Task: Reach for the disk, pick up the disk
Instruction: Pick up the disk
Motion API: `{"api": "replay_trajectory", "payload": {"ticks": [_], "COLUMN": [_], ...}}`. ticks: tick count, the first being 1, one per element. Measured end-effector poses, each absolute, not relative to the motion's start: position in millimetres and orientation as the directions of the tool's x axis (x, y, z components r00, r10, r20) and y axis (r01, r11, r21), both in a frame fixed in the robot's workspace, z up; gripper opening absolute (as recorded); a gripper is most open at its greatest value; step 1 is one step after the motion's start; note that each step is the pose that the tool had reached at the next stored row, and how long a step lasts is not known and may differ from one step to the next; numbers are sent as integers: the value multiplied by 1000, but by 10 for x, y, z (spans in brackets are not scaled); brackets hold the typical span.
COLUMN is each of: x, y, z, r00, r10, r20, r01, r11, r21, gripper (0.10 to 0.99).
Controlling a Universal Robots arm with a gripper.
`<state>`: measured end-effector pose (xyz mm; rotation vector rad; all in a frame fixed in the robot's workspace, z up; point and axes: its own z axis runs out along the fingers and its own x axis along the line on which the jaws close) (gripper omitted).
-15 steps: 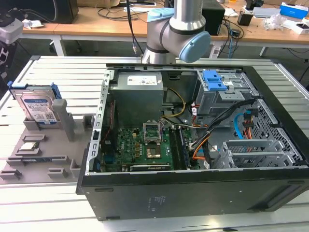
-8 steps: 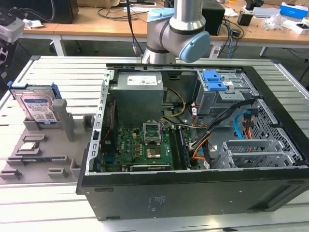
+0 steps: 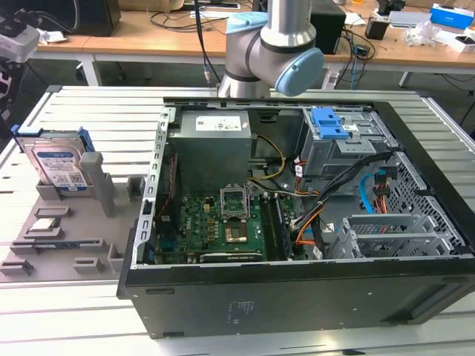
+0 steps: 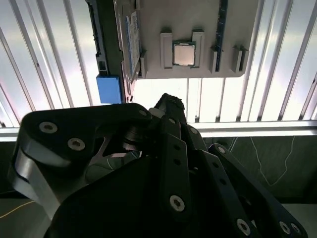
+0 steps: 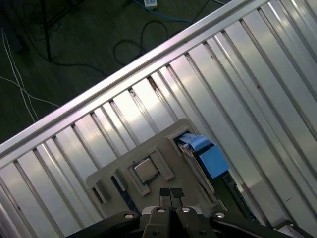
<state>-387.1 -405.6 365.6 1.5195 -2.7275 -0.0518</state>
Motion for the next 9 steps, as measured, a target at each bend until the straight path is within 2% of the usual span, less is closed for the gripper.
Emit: {"api": "replay_trajectory", "payload": {"ticks": [9], "x": [-3871], "y": [-4056], "z": [3656], "r00": [-437], "r10": [-899], "r20": [1], "r01": [-899], "r11": [437], "r21": [38], "gripper": [106]}}
